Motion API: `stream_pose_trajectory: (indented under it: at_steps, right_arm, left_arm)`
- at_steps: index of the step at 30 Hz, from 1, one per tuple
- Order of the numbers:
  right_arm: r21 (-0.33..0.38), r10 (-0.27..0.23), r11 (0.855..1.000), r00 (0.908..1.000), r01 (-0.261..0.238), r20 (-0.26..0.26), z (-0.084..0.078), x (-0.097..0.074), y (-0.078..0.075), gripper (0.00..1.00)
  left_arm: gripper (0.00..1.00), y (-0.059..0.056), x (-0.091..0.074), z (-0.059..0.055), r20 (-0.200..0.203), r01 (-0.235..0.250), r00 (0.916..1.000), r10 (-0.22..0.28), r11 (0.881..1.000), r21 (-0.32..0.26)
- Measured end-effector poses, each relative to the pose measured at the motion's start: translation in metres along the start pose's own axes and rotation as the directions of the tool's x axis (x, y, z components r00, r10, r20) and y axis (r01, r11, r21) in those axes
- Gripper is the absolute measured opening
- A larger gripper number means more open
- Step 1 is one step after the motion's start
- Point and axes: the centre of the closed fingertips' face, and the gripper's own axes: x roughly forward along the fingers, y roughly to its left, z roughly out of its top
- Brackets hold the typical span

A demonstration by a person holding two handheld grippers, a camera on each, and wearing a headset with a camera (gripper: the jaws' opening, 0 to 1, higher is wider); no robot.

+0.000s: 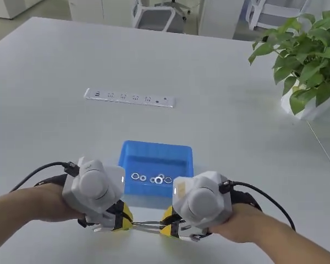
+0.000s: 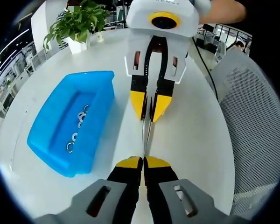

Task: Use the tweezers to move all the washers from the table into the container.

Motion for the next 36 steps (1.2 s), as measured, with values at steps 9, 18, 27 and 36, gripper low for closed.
stream_pose_trajectory:
  at_steps: [9,18,27,36]
  right_arm:
    - [0.019,0.001,1.000,0.9996,-0.001,-0.028,-0.006,-0.003,-0.002,0.12]
    - [0.023,0.002,1.000,0.9997,-0.002,-0.026,-0.006,-0.004,0.000,0.13]
    - [0.028,-0.014,0.999,0.9994,0.015,-0.033,-0.009,-0.008,-0.002,0.16]
    - [0.085,-0.082,0.993,0.9966,0.081,0.008,-0.007,-0.032,-0.010,0.28]
  left_arm:
    - [0.06,0.001,-0.002,-0.002,-0.002,-0.001,1.0000,0.001,1.000,-0.006]
    - [0.10,0.001,-0.004,-0.004,0.001,-0.009,1.0000,0.009,1.000,-0.024]
    - [0.12,0.000,-0.006,-0.006,-0.005,-0.018,0.9998,0.018,1.000,-0.020]
    - [0.23,0.004,-0.031,-0.002,0.055,-0.058,0.9964,0.064,0.992,-0.112]
